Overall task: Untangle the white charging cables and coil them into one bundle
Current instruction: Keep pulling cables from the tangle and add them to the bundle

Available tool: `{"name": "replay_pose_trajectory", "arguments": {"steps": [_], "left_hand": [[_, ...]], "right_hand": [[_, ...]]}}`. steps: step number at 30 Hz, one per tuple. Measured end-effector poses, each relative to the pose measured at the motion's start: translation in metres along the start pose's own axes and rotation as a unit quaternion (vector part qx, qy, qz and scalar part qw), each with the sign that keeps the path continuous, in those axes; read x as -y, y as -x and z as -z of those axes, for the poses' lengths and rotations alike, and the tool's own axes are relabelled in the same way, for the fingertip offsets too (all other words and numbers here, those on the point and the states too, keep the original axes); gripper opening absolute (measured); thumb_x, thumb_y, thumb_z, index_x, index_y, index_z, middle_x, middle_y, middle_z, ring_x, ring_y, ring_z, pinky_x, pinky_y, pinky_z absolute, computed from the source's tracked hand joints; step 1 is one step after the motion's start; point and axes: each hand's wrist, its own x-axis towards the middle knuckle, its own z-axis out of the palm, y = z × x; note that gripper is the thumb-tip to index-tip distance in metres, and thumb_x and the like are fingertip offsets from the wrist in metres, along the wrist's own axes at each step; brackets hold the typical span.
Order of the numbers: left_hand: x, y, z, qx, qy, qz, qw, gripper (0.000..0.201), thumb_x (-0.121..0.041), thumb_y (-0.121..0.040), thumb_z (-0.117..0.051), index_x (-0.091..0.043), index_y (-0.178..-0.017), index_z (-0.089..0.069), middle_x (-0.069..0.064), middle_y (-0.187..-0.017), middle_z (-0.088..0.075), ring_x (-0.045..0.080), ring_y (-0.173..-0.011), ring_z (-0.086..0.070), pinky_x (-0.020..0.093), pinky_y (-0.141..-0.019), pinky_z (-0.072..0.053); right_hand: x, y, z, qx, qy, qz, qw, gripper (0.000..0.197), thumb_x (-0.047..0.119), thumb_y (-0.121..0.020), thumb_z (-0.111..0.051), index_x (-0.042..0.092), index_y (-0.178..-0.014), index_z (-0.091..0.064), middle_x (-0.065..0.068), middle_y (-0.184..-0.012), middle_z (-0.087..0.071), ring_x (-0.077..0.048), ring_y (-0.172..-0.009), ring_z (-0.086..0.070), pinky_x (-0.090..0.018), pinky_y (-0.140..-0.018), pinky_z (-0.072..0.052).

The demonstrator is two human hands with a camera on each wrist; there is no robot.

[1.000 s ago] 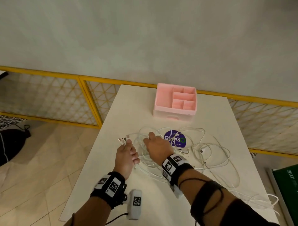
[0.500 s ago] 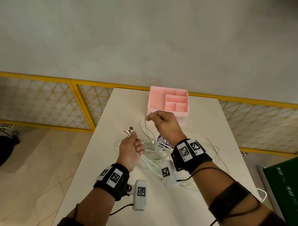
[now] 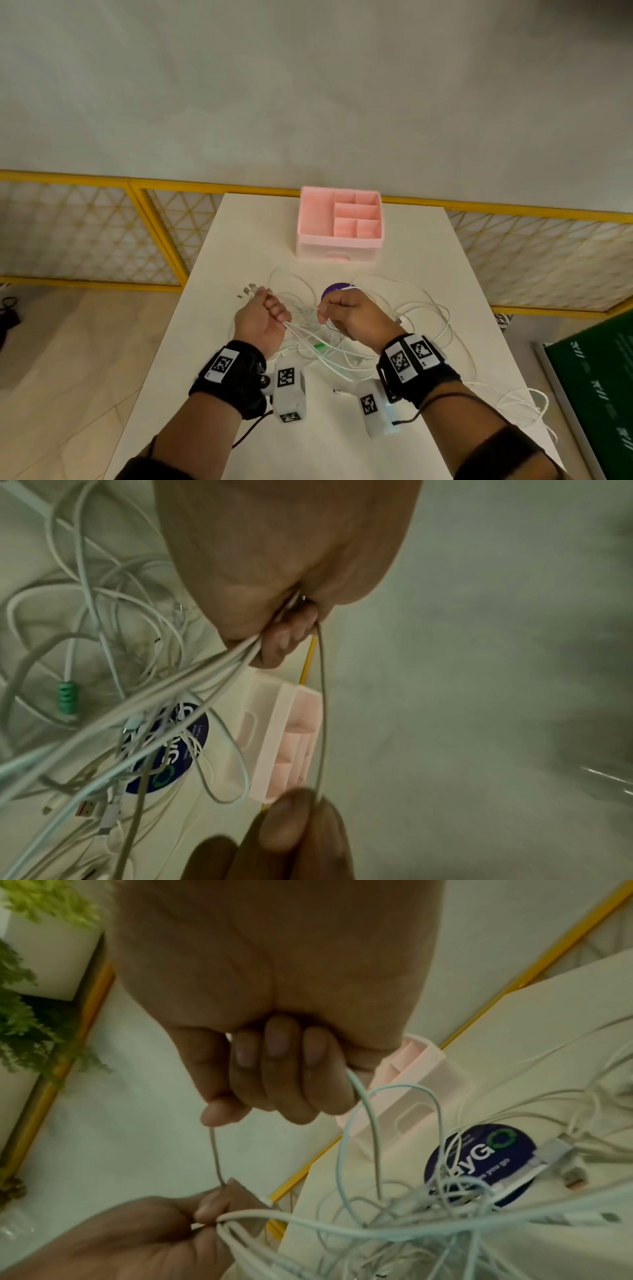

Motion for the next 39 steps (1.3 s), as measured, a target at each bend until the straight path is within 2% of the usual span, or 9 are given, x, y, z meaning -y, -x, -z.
{"name": "replay_pose_trajectory", "arguments": {"steps": [8,12,16,22,26,31,33,35,39], "left_hand": [[-0.016,-0.003,-0.003,0.03,-0.002,-0.081,0.996,0.032,-0.029,-0.107,-0.041,-0.019,-0.08,-0.052,-0.003,-0.065,-0.055,0.011,-0.055,-0.049,0.023,-0.048,-0.039],[-0.015,0.004,-0.012,0.049,-0.001,-0.112,0.992,0.034,-0.031,-0.108,-0.04,-0.019,-0.078,-0.05,-0.007,-0.055,-0.041,0.011,-0.051,-0.039,0.027,-0.059,-0.04],[-0.021,0.004,-0.009,0.061,-0.002,-0.138,0.989,0.034,-0.031,-0.108,-0.04,-0.018,-0.078,-0.049,-0.008,-0.053,-0.034,0.008,-0.045,-0.031,0.021,-0.042,-0.031],[-0.037,0.005,-0.001,0.065,-0.047,-0.148,0.986,0.035,-0.031,-0.108,-0.038,-0.017,-0.077,-0.048,-0.009,-0.051,-0.03,0.005,-0.039,-0.023,0.018,-0.033,-0.018],[-0.03,0.009,-0.004,0.074,-0.117,-0.146,0.98,0.036,-0.031,-0.108,-0.041,-0.019,-0.074,-0.044,-0.009,-0.051,-0.029,0.005,-0.039,-0.022,0.018,-0.034,-0.016],[-0.011,0.02,-0.014,0.103,-0.22,-0.174,0.954,0.019,-0.014,-0.101,-0.056,-0.017,-0.082,-0.051,-0.006,-0.061,-0.026,0.005,-0.042,-0.021,0.019,-0.038,-0.017],[-0.005,0.023,-0.019,0.123,-0.234,-0.159,0.951,0.019,-0.013,-0.1,-0.057,-0.015,-0.083,-0.049,-0.005,-0.059,-0.023,0.006,-0.043,-0.02,0.02,-0.039,-0.016],[0.0,0.025,-0.026,0.132,-0.24,-0.14,0.952,0.033,-0.022,-0.099,-0.06,-0.02,-0.072,-0.042,-0.005,-0.056,-0.025,0.008,-0.044,-0.021,0.02,-0.039,-0.017],[0.007,0.029,-0.037,0.148,-0.27,-0.122,0.943,0.032,-0.034,-0.1,-0.058,-0.009,-0.079,-0.059,0.002,-0.061,-0.054,0.009,-0.043,-0.027,0.021,-0.04,-0.018]], "right_hand": [[-0.032,0.016,0.026,0.021,0.121,-0.009,0.992,0.026,0.01,-0.095,-0.057,0.012,-0.071,-0.067,0.019,-0.061,-0.063,0.007,-0.057,-0.056,-0.007,-0.059,-0.037],[-0.063,0.021,0.038,-0.014,0.206,-0.013,0.978,0.024,0.023,-0.097,-0.058,0.02,-0.075,-0.067,0.012,-0.069,-0.066,0.004,-0.064,-0.056,-0.017,-0.065,-0.043],[-0.097,0.022,0.057,-0.119,0.289,-0.016,0.95,0.016,0.021,-0.098,-0.057,0.017,-0.082,-0.06,0.006,-0.073,-0.06,-0.011,-0.069,-0.055,-0.026,-0.064,-0.039],[-0.109,0.025,0.094,-0.337,0.264,-0.096,0.899,0.017,0.023,-0.096,-0.061,0.013,-0.094,-0.073,-0.012,-0.091,-0.061,-0.037,-0.089,-0.059,-0.045,-0.085,-0.048],[-0.06,0.015,0.1,-0.313,-0.074,-0.056,0.945,0.016,0.011,-0.099,-0.053,0.005,-0.089,-0.064,-0.012,-0.068,-0.066,-0.035,-0.066,-0.063,-0.038,-0.06,-0.056],[0.024,0.01,0.084,-0.238,-0.285,0.11,0.922,0.025,0.009,-0.097,-0.043,-0.007,-0.094,-0.063,-0.027,-0.091,-0.067,-0.037,-0.08,-0.067,-0.039,-0.072,-0.056],[0.05,0.012,0.074,-0.215,-0.274,0.16,0.924,0.032,0.016,-0.102,-0.045,-0.008,-0.089,-0.063,-0.025,-0.088,-0.068,-0.035,-0.076,-0.067,-0.038,-0.071,-0.057],[0.064,0.012,0.062,-0.2,-0.219,0.192,0.936,0.02,0.001,-0.101,-0.047,-0.006,-0.092,-0.064,-0.019,-0.084,-0.07,-0.028,-0.07,-0.067,-0.035,-0.069,-0.058],[0.052,0.012,0.035,-0.122,-0.176,0.168,0.962,0.02,-0.015,-0.096,-0.045,0.002,-0.098,-0.056,-0.016,-0.079,-0.07,-0.026,-0.064,-0.065,-0.034,-0.062,-0.054]]}}
